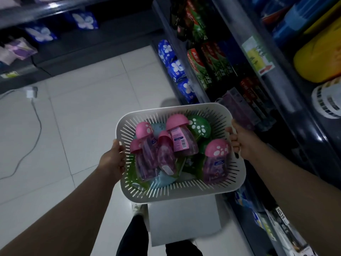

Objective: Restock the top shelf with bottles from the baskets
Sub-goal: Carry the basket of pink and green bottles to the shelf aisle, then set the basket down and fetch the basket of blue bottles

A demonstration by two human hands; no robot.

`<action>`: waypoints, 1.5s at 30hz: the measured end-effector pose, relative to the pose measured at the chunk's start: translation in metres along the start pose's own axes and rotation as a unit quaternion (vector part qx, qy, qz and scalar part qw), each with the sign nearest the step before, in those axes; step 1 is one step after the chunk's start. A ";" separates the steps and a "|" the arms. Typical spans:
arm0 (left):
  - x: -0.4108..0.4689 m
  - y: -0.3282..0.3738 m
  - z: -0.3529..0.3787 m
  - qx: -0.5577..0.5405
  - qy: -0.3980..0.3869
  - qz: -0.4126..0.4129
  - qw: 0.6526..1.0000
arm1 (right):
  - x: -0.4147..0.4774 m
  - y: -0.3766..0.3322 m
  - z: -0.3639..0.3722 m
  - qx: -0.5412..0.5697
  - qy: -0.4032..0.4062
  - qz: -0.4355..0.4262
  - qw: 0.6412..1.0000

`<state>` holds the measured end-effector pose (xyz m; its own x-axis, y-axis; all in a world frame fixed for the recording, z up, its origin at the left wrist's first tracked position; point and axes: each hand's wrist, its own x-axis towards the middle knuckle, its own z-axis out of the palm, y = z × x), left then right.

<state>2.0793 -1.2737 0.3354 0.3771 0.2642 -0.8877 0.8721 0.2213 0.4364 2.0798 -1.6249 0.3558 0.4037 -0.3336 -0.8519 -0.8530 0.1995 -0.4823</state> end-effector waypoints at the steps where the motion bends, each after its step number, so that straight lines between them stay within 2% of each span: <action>1: 0.001 -0.001 0.000 0.002 0.002 -0.001 1.000 | 0.002 0.000 -0.001 -0.001 -0.001 0.000 1.000; 9: 0.003 -0.005 -0.002 0.032 0.021 0.019 0.999 | 0.017 0.006 -0.002 -0.012 0.029 -0.010 0.999; 12: 0.001 -0.006 0.002 0.168 0.060 0.080 0.981 | 0.016 0.010 0.004 -0.089 0.069 -0.071 0.991; 15: -0.009 -0.004 0.005 0.343 0.123 0.152 0.919 | 0.003 0.020 0.010 -0.279 0.121 -0.200 0.932; 17: -0.025 0.002 0.006 0.427 0.144 0.202 0.870 | -0.012 0.023 0.014 -0.349 0.133 -0.243 0.895; 20: -0.056 0.010 0.004 0.488 0.144 0.263 0.820 | -0.040 0.025 0.016 -0.424 0.115 -0.295 0.848; 23: -0.089 0.012 -0.003 0.513 0.140 0.309 0.789 | -0.068 0.022 0.016 -0.443 0.094 -0.355 0.818; 29: -0.168 -0.011 -0.026 0.506 0.166 0.382 0.755 | -0.138 0.017 0.013 -0.503 0.097 -0.455 0.728; 32: -0.207 -0.030 -0.045 0.493 0.189 0.407 0.745 | -0.178 0.019 0.016 -0.520 0.080 -0.486 0.697; 36: -0.254 -0.057 -0.083 0.471 0.223 0.410 0.748 | -0.240 0.031 0.024 -0.534 0.046 -0.547 0.644; 38: -0.278 -0.070 -0.106 0.460 0.247 0.412 0.747 | -0.269 0.039 0.033 -0.510 0.025 -0.583 0.632; 41: -0.312 -0.091 -0.147 0.445 0.287 0.410 0.743 | -0.319 0.052 0.052 -0.543 -0.003 -0.586 0.602; 45: -0.349 -0.119 -0.205 0.411 0.338 0.390 0.751 | -0.375 0.075 0.082 -0.538 -0.042 -0.636 0.551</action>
<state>1.7797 -1.1996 0.6231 0.8716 0.4902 -0.0098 0.4701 -0.8299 0.3005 1.8922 -1.4092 0.6223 0.8770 0.4804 0.0084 0.4546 -0.8241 -0.3379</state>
